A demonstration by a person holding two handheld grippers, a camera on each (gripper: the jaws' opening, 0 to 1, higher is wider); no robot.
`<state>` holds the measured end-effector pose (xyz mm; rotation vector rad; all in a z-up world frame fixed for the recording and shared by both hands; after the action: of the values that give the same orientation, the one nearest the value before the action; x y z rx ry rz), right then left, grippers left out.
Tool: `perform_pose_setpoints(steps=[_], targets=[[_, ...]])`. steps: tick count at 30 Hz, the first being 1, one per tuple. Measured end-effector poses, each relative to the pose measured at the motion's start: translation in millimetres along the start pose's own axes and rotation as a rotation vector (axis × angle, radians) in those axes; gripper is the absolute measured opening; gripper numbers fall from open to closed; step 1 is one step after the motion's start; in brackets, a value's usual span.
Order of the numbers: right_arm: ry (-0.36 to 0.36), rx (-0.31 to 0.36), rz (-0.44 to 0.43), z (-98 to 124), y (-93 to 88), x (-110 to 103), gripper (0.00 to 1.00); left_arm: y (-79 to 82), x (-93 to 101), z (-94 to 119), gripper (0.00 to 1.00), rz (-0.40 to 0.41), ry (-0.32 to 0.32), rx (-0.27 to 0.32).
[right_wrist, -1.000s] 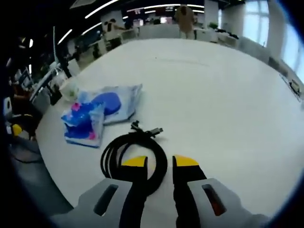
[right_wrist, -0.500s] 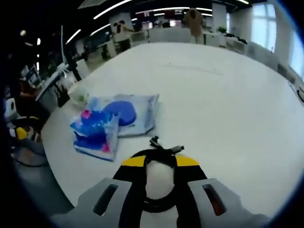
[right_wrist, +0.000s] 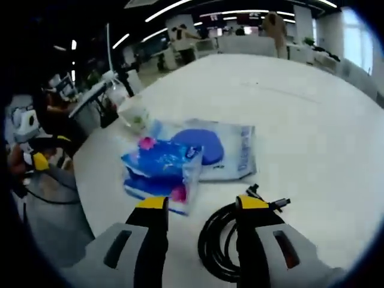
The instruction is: Arrange the tabletop items into an orderly group along one side of the table until the central work area is clear of visible clutter.
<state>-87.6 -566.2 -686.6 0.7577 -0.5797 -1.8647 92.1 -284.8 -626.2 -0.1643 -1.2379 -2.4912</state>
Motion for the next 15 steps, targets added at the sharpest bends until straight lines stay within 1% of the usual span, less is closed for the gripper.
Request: perform_pose_setpoints(steps=[2,6,10,13,15], targets=[[0.007,-0.004,-0.002,-5.8,2.0,-3.9,0.46,-0.3,-0.1,1.2,0.80,-0.008,-0.003,-0.006],[0.029,-0.004,-0.015,-16.4,6.8,-10.7,0.51,0.7,-2.1,4.0,0.80,-0.014,-0.002,-0.009],[0.047,-0.013,-0.008,-22.2,9.4,-15.8,0.53,1.9,-4.5,6.0,0.80,-0.012,0.005,-0.005],[0.040,-0.007,-0.015,-24.8,10.9,-14.7,0.51,1.4,-5.7,6.4,0.80,-0.009,0.009,-0.001],[0.026,-0.008,-0.029,-27.5,10.5,-12.4,0.47,1.1,-4.9,6.9,0.80,-0.010,0.009,-0.001]])
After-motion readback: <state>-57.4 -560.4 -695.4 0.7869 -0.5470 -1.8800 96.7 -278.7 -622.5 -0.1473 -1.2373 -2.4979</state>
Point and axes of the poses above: the point that each gripper's makers call its tool centre point, and the gripper's own axes: z roughly backward along the fingers, x roughly to its right, y roughly out of its top, the point moved 6 cm from there along z, roughly backward along the fingers, and after that the axes turned 3 degrees about y, right-handed, at the moved point
